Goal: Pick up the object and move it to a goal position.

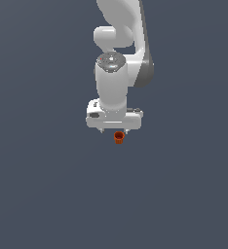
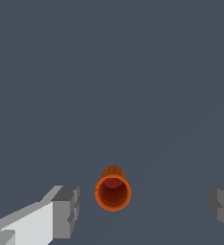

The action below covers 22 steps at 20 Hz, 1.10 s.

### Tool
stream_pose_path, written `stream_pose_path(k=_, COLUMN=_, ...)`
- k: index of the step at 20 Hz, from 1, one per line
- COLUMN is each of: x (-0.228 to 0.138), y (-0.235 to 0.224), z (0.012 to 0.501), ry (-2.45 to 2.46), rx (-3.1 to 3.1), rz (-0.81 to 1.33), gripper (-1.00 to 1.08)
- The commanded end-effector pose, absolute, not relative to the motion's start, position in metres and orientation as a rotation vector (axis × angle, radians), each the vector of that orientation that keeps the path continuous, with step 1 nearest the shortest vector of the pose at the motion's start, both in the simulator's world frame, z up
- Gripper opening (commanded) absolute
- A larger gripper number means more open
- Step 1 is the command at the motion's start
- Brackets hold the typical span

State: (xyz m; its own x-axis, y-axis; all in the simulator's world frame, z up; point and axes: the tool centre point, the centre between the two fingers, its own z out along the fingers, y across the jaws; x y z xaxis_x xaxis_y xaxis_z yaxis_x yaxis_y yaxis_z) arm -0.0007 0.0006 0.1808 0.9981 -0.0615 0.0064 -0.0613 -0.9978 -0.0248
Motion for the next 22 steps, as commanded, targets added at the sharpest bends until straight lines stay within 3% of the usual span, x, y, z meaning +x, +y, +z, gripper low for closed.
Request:
stream_pose_path(k=1, x=-0.001, y=0.001, z=0.181, ry=0.096, rx=-3.116, rz=-0.011, gripper=1.00)
stream_pose_path(k=22, x=-0.010, y=0.003, z=0.164, ry=0.200, rx=-3.115, rz=0.009, gripper=1.00)
